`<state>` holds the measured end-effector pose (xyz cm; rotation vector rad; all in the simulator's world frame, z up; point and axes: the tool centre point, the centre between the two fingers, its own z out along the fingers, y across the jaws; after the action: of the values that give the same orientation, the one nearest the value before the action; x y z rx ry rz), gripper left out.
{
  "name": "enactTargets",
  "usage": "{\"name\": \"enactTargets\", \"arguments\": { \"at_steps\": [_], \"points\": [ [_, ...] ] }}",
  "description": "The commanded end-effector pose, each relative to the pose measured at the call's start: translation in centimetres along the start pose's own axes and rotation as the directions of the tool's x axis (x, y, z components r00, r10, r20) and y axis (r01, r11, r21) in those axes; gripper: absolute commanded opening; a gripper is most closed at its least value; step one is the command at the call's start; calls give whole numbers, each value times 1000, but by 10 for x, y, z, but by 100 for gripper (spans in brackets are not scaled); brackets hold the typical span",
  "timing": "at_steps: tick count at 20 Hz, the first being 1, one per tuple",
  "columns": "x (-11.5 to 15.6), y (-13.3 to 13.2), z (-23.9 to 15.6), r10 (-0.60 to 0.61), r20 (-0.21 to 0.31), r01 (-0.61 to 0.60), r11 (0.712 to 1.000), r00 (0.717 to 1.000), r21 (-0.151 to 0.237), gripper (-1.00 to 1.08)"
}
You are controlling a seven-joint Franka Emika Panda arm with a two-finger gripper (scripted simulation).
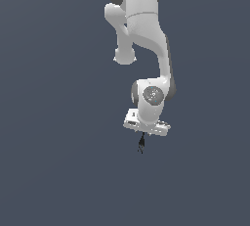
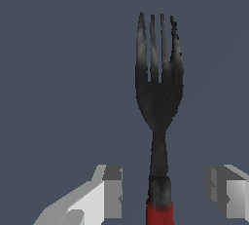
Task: Pick up the object and move it to a goal position.
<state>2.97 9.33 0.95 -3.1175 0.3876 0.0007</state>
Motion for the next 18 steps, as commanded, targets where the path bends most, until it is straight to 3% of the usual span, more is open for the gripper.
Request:
{"name": "enactTargets", "arguments": {
  "at_steps": [1,11,18],
  "points": [
    [1,0,3,0,0,0,1000,1000,0,-100],
    [1,1,-1,-1,0,1,1000,1000,0,-100],
    [13,20,-28,-1,0,1,1000,1000,0,-100]
  ]
}}
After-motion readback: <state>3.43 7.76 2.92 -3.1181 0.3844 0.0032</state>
